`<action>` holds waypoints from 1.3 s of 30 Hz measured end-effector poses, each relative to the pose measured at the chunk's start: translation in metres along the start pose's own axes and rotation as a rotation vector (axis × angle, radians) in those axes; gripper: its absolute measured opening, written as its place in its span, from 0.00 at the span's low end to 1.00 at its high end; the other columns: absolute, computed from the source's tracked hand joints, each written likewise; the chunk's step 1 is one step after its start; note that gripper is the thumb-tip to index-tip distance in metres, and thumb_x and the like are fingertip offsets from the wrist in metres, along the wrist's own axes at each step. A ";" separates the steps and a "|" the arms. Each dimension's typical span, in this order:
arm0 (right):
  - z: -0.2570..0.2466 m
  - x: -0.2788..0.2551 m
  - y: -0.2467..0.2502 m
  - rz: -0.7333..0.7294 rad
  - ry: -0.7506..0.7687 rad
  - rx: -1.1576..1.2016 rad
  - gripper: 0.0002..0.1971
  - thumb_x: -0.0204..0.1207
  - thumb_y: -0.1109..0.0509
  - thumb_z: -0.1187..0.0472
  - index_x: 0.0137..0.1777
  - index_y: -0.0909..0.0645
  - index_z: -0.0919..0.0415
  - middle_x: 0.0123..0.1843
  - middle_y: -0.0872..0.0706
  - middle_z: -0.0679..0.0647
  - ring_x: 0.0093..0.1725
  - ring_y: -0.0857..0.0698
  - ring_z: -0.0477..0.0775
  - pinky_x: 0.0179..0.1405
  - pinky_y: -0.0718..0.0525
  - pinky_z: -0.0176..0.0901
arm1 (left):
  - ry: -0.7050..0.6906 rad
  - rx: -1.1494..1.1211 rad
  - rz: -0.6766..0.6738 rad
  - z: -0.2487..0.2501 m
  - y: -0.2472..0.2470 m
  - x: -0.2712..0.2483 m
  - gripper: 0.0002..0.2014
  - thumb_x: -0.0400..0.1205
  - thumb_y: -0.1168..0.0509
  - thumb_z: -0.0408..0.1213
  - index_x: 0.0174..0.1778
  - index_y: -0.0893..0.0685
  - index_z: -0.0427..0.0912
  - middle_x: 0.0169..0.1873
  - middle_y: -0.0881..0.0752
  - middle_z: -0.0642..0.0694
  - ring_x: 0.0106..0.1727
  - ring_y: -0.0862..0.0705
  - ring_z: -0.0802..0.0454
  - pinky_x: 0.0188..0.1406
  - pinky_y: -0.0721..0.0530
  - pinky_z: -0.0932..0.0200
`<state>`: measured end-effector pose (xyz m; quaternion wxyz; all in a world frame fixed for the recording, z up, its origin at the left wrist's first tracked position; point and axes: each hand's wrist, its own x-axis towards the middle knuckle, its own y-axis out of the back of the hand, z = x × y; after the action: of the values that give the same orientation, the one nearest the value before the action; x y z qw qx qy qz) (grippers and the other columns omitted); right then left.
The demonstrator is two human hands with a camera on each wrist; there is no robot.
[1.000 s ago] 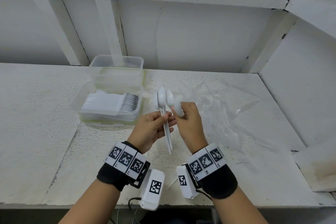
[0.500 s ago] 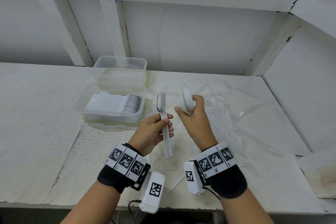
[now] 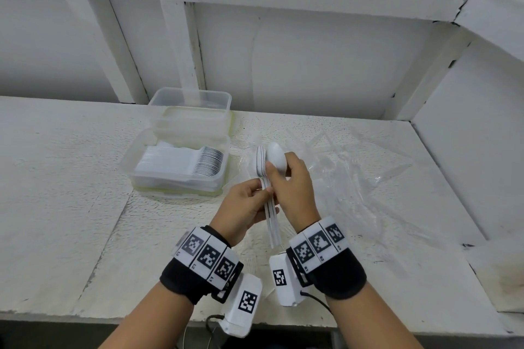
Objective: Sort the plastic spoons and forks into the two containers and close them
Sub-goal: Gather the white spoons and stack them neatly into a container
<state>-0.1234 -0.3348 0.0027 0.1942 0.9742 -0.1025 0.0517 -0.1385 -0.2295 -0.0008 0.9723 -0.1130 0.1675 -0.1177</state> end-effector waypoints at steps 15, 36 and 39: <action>-0.015 -0.001 -0.004 -0.071 -0.072 0.088 0.07 0.81 0.39 0.62 0.42 0.22 0.54 0.49 0.21 0.54 0.45 0.24 0.45 0.45 0.25 0.28 | -0.006 0.116 0.017 0.008 0.004 0.000 0.14 0.84 0.41 0.30 0.57 0.22 0.21 0.42 0.14 0.37 0.38 0.13 0.52 0.37 0.14 0.61; -0.019 0.006 0.039 -0.379 1.025 -0.945 0.17 0.64 0.22 0.48 0.52 0.14 0.53 0.54 0.13 0.50 0.56 0.16 0.58 0.46 0.19 0.53 | -0.043 0.896 -0.206 0.040 0.049 -0.010 0.35 0.83 0.38 0.39 0.81 0.51 0.49 0.27 0.22 0.53 0.24 0.25 0.65 0.25 0.28 0.73; -0.018 0.003 0.030 -0.482 1.004 -0.937 0.12 0.66 0.24 0.49 0.46 0.13 0.52 0.46 0.12 0.46 0.48 0.13 0.54 0.39 0.19 0.48 | -0.077 0.973 -0.228 0.041 0.053 -0.010 0.44 0.81 0.36 0.35 0.81 0.63 0.48 0.24 0.26 0.55 0.24 0.26 0.67 0.32 0.27 0.73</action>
<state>-0.1276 -0.3550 0.0308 0.6206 0.6433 0.2050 0.3988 -0.1236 -0.1695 0.0260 0.8988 0.3316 0.0438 -0.2835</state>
